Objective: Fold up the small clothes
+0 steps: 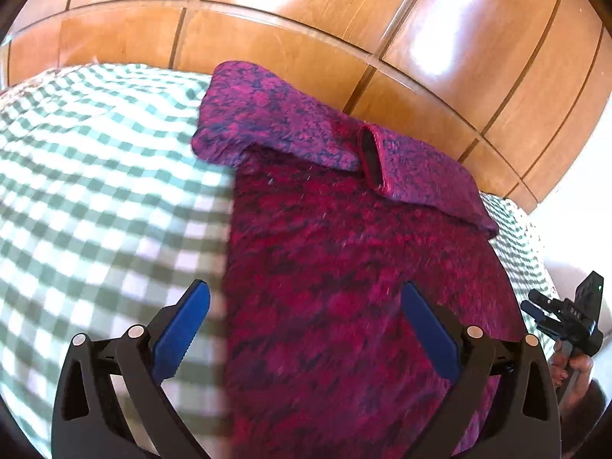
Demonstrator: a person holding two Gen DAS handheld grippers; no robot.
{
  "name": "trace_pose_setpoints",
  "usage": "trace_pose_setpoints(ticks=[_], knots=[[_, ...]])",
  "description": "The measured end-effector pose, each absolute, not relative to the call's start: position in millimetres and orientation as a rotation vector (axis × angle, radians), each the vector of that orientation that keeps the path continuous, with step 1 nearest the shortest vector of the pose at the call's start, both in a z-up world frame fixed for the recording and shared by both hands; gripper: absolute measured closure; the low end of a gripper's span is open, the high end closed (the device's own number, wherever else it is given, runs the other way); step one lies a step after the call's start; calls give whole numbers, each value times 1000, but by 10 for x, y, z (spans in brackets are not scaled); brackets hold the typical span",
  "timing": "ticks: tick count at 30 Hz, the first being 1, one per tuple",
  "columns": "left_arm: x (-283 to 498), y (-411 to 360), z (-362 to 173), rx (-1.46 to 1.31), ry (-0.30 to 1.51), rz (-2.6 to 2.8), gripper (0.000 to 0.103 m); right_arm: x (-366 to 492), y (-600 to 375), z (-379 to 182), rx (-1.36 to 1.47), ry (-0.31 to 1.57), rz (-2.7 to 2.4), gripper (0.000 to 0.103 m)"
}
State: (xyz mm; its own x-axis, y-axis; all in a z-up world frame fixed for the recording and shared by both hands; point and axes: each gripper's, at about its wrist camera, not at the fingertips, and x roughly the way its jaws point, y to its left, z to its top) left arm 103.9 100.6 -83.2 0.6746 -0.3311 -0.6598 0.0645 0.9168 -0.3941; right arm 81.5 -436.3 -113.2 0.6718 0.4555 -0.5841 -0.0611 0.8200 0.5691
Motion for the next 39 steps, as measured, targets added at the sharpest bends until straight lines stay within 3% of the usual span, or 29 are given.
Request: trace_pose_setpoints(ticks=[4,7,11,24,28,36,37,38,39], knots=[[851,1118,-917,-432,815,-302,6,588,-4416,-1222,587,801,330,50],[712,1180,-987,-489,828,-362,22,411,-4449,-1293,626,805,337,57],[539,1214,-1063,-519,856,-404,34,270,-4444,-1392,649,832,374,57],[69,1182,-1255,-629,911,-609,34,-94,-4365,-1618,798,853,522,57],[-10,1141,-1355,-683,955,-663,47,-119,-4272,-1607,762,861,550,57],[-10,892,-1439,-704,1042,-794,47,-132,-4206,-1698,780,909,616,57],[-16,844,-1438,-692,1051,-805,50,-130,-4181,-1703,766,917,619,57],[-17,800,-1424,-676,1053,-811,66,-124,-4138,-1702,739,929,617,61],[-19,781,-1400,-667,1047,-811,72,-119,-4120,-1697,720,935,608,65]])
